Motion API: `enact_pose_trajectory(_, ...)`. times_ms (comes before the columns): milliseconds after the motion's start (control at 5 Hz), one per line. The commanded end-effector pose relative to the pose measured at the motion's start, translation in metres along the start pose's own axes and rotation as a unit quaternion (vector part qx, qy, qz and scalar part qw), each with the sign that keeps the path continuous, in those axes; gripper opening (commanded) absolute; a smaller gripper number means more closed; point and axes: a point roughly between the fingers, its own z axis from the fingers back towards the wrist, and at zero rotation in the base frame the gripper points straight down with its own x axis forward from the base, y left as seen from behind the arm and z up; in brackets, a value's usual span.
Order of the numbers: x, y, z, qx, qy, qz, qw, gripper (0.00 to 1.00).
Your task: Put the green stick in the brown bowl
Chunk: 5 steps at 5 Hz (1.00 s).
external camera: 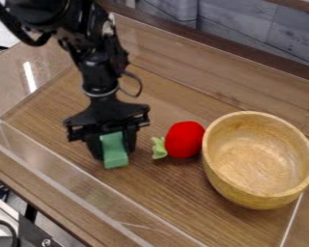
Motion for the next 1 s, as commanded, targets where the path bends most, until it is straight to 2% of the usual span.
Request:
enact_pose_trajectory(0, 0.012, -0.008, 0.031, -0.026, -0.031, 0.024, 0.9989, 0.00)
enact_pose_trajectory(200, 0.011, -0.019, 0.055, -0.043, -0.043, 0.045, 0.9972, 0.00)
enact_pose_trajectory(400, 0.003, -0.040, 0.075, -0.058, -0.042, -0.001, 0.9974, 0.00)
enact_pose_trajectory(600, -0.012, -0.067, 0.081, -0.068, -0.031, -0.055, 0.9957, 0.00)
enact_pose_trajectory(800, -0.033, -0.090, 0.073, -0.077, -0.021, -0.083, 0.9933, 0.00)
